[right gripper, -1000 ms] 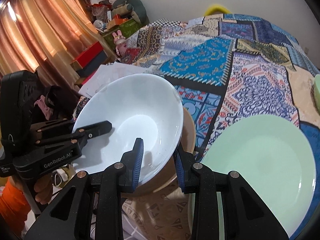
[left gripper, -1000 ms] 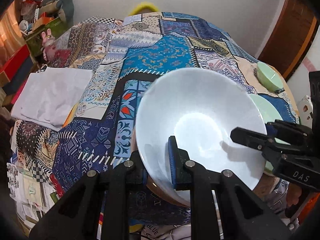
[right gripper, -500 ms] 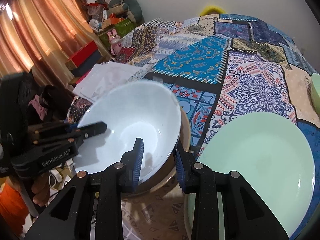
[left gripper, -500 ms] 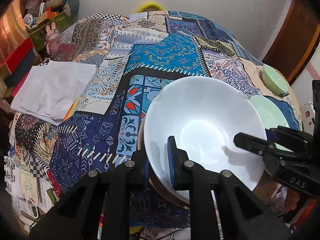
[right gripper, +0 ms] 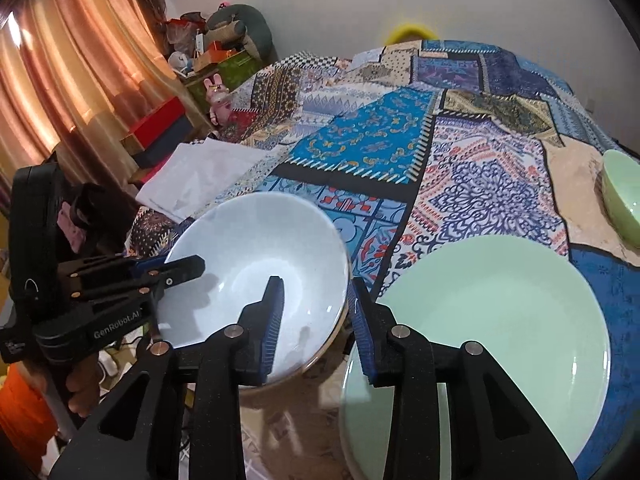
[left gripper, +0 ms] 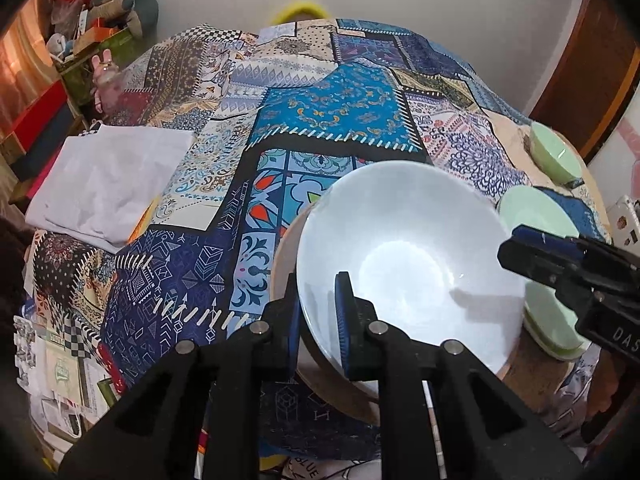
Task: Organize plates and bowls
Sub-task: 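Open both tools and release the white bowl's rim, then move both tools to the mint green bowl on the quilt, then close the left and right tools on the mint green bowl's rim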
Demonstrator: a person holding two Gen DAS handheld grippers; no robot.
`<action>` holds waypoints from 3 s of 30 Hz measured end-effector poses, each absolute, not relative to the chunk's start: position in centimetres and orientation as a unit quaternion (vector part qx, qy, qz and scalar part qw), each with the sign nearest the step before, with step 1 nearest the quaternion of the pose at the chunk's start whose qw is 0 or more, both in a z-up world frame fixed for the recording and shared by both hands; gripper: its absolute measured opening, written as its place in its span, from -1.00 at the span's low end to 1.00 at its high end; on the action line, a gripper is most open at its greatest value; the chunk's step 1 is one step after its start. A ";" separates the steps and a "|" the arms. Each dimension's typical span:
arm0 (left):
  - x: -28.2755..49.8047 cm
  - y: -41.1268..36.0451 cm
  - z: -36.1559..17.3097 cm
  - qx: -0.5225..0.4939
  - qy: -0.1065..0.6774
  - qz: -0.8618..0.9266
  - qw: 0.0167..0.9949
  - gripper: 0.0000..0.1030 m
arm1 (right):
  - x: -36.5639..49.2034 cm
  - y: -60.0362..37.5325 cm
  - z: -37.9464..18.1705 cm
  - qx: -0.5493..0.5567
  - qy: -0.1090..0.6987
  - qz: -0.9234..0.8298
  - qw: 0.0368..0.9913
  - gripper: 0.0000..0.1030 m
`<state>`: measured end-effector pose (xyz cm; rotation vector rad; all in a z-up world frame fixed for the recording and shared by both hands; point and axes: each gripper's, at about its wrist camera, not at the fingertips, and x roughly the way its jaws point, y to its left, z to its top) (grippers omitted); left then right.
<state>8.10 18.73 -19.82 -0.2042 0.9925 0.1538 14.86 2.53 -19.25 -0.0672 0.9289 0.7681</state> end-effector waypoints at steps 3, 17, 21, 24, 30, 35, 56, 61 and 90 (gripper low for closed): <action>8.0 18.6 -19.3 -0.092 0.469 0.082 0.875 -0.70 | 14.9 2.2 -18.9 -0.029 0.432 0.361 0.826 -0.37; 7.6 18.3 -16.9 -0.071 0.462 0.099 0.879 -0.70 | 15.4 -2.4 -17.4 -0.023 0.413 0.333 0.847 -0.25; 7.4 17.6 -14.6 -0.070 0.440 0.093 0.890 -0.70 | 15.9 -4.5 -16.5 -0.019 0.405 0.318 0.857 -0.24; 7.7 16.4 -13.3 -0.067 0.427 0.085 0.898 -0.70 | 16.2 -6.2 -15.3 -0.014 0.390 0.307 0.868 -0.24; 8.9 13.5 -11.4 -0.072 0.405 0.061 0.910 -0.50 | 17.1 -9.5 -13.0 -0.010 0.356 0.282 0.891 -0.11; 10.6 10.8 -10.0 -0.061 0.384 0.043 0.920 -0.11 | 18.1 -12.3 -12.1 -0.017 0.339 0.249 0.907 -0.07; 23.3 -0.5 -12.5 -0.008 0.424 -0.028 0.905 0.39 | 27.2 -22.3 -16.4 -0.007 0.365 0.117 0.923 0.03; 25.5 -1.9 -14.6 0.006 0.448 -0.041 0.893 0.39 | 30.0 -23.8 -17.9 -0.005 0.373 0.094 0.923 0.03; 30.0 -4.0 -17.9 0.004 0.496 -0.054 0.867 0.39 | 32.9 -23.1 -21.5 0.012 0.457 0.197 0.868 -0.57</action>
